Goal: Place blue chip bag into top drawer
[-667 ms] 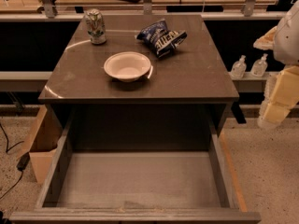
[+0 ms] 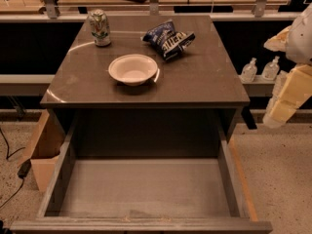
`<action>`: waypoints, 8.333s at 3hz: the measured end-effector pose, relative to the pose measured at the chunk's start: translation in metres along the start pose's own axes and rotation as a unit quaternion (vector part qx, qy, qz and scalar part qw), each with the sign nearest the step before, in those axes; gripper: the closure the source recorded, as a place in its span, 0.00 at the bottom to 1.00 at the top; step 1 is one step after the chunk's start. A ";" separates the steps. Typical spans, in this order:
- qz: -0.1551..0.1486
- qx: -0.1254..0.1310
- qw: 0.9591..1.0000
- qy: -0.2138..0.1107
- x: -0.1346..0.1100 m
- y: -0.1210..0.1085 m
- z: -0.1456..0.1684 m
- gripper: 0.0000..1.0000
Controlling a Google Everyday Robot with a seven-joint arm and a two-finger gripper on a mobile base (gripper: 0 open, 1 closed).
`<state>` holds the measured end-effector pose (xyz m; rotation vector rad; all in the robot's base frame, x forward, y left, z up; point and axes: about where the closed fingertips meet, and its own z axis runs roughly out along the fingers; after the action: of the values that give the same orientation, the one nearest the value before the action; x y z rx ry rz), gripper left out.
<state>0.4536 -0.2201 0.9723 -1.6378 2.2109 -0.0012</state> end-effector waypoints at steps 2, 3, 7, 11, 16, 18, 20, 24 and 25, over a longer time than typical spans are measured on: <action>0.031 0.047 0.977 -0.206 0.003 -0.121 0.024 0.00; 0.031 0.044 0.977 -0.205 0.003 -0.119 0.025 0.00; 0.144 0.125 0.934 -0.304 -0.052 -0.247 0.139 0.00; 0.131 0.111 0.911 -0.376 -0.144 -0.278 0.188 0.00; 0.170 0.075 0.914 -0.361 -0.188 -0.301 0.253 0.56; 0.138 0.074 0.897 -0.412 -0.172 -0.282 0.173 0.99; 0.104 -0.015 0.885 -0.453 -0.149 -0.231 0.132 1.00; 0.120 -0.010 0.865 -0.487 -0.130 -0.134 0.040 1.00; 0.136 -0.037 0.864 -0.484 -0.132 -0.079 0.046 1.00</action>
Offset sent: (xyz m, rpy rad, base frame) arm 0.1747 -0.0540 0.0127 0.5073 -0.3220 0.0789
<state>0.5728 -0.1132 0.9878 -0.9659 1.5939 0.8062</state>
